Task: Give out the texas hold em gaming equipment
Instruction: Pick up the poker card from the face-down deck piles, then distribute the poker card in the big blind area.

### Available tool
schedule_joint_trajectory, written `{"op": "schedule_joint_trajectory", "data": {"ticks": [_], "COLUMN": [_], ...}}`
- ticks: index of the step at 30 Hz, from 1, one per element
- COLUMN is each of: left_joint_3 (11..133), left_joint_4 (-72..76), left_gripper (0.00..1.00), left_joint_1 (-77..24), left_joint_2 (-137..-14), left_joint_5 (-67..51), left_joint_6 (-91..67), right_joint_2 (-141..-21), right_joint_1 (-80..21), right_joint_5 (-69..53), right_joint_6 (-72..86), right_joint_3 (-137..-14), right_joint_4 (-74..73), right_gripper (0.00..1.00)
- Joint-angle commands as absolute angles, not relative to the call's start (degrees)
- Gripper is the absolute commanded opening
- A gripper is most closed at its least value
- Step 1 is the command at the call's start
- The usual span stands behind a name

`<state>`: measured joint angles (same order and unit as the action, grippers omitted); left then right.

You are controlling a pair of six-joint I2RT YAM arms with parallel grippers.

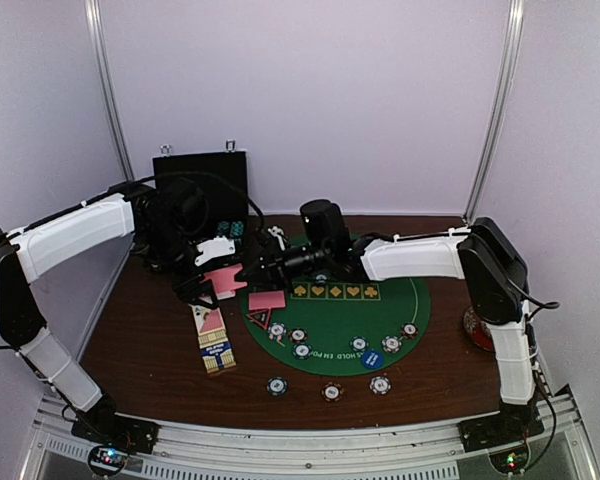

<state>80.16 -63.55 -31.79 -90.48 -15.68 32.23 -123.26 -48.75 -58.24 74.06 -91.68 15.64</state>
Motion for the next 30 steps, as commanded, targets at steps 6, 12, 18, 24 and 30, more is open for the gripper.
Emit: {"op": "schedule_joint_trajectory", "data": {"ticks": [6,12,18,24,30], "left_joint_3": [81.2,81.8,81.4,82.1,82.0], "left_joint_4": [-63.1,-63.1,-63.0,-63.1,-63.3], "left_gripper": [0.23,0.22,0.22,0.22,0.21], "left_joint_1": [-31.5,-31.5,-31.5,-31.5,-31.5], "left_joint_2": [-91.1,-91.1,-91.1,-91.3,-91.1], "left_joint_5": [-14.1,-13.1,-13.0,-14.1,-14.6], "left_joint_6": [32.3,32.3,32.3,32.3,32.3], "right_joint_2": [-119.7,-117.3,-118.3,-125.4,-134.3], "right_joint_1": [-45.0,-38.4,-28.4,-20.9,-17.7], "right_joint_5": [-59.7,-60.2,-58.3,-53.3,-49.2], "right_joint_6": [78.6,67.5,56.1,47.5,43.9], "right_joint_3": [-90.1,-90.5,-93.1,-102.2,-113.1], "right_joint_4": [22.5,6.7,-7.8,-17.4,-22.6], "right_gripper": [0.0,0.0,0.0,0.0,0.0]}}
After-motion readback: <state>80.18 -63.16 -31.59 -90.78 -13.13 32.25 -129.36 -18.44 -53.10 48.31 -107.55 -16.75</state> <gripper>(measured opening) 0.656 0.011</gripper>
